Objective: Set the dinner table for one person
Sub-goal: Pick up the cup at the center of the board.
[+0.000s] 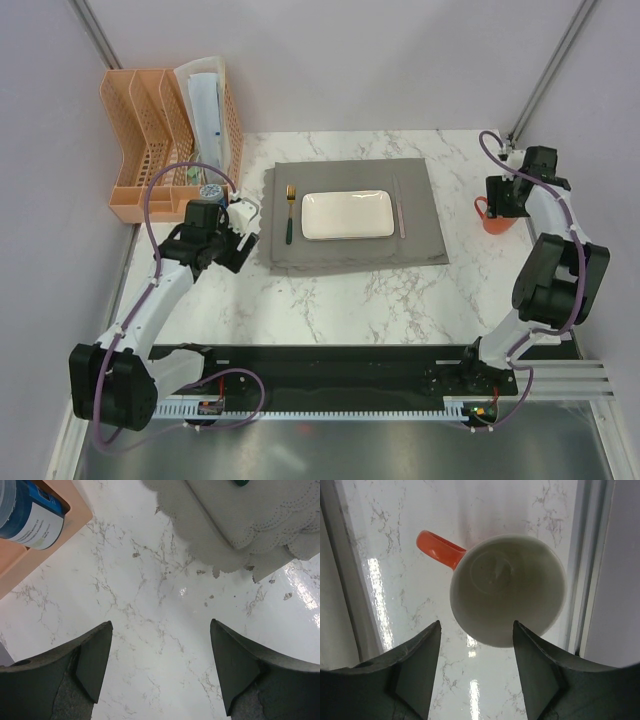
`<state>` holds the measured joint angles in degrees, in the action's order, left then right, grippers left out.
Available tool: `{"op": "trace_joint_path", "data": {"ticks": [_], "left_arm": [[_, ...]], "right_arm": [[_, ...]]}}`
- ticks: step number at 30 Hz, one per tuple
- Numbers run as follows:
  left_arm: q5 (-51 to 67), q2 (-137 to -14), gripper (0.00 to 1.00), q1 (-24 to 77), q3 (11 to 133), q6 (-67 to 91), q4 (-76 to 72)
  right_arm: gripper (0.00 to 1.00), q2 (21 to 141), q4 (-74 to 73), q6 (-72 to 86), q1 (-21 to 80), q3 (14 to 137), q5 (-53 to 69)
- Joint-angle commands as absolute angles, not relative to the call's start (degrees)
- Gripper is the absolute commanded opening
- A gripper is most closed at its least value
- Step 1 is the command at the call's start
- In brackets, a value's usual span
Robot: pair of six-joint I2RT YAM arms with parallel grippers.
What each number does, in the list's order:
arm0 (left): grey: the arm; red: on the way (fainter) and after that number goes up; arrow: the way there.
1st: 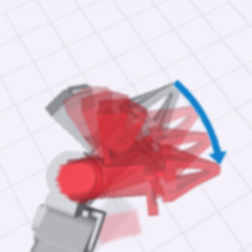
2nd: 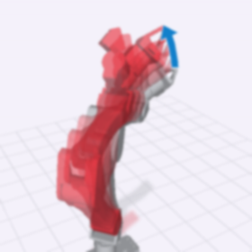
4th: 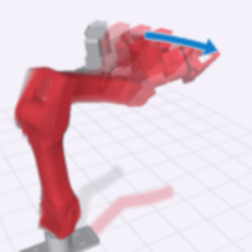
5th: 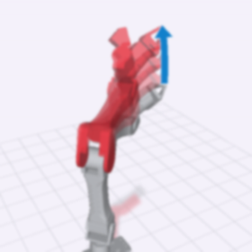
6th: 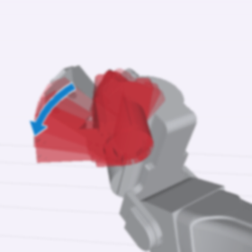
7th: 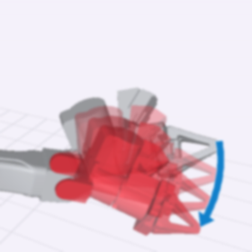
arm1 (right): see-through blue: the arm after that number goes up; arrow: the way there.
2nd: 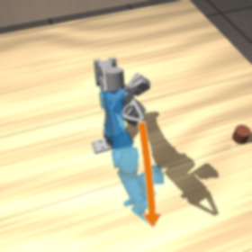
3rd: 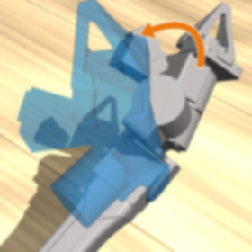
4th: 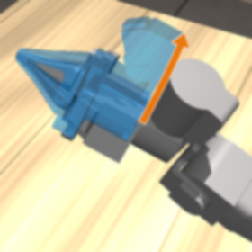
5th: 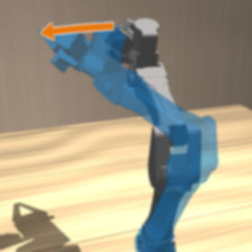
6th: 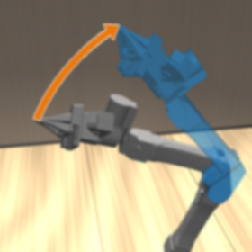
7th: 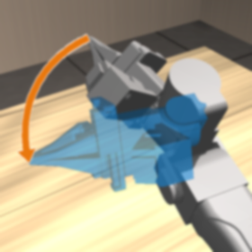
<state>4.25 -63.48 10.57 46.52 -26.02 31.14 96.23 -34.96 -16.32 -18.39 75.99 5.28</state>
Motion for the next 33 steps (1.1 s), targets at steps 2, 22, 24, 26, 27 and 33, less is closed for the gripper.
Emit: {"op": "trace_joint_path", "data": {"ticks": [2,22,24,26,27,33], "left_arm": [[2.8,-63.6,0.86,10.3,47.0,-27.9,29.1],[2.6,-66.1,0.86,10.3,47.6,-28.1,29.1],[2.8,-66.3,0.86,10.3,47.6,-28.1,29.1],[2.8,-66.4,0.86,10.3,47.6,-28.2,29.2],[2.7,-66.4,0.86,10.3,47.6,-28.3,29.3],[2.8,-66.7,0.86,10.3,47.8,-28.7,29.7]], "right_arm": [[0.66,100.0,-33.0,-17.3,-18.6,75.7,6.5],[0.00,102.0,-29.3,-16.8,-18.6,73.8,6.3],[0.00,99.9,-29.9,-16.9,-18.6,74.1,7.6],[0.00,97.0,-31.7,-17.0,-18.6,75.7,10.2],[0.00,96.2,-32.6,-17.1,-18.6,76.5,11.5],[0.00,95.4,-41.4,-14.4,-18.5,86.3,19.1]]}}
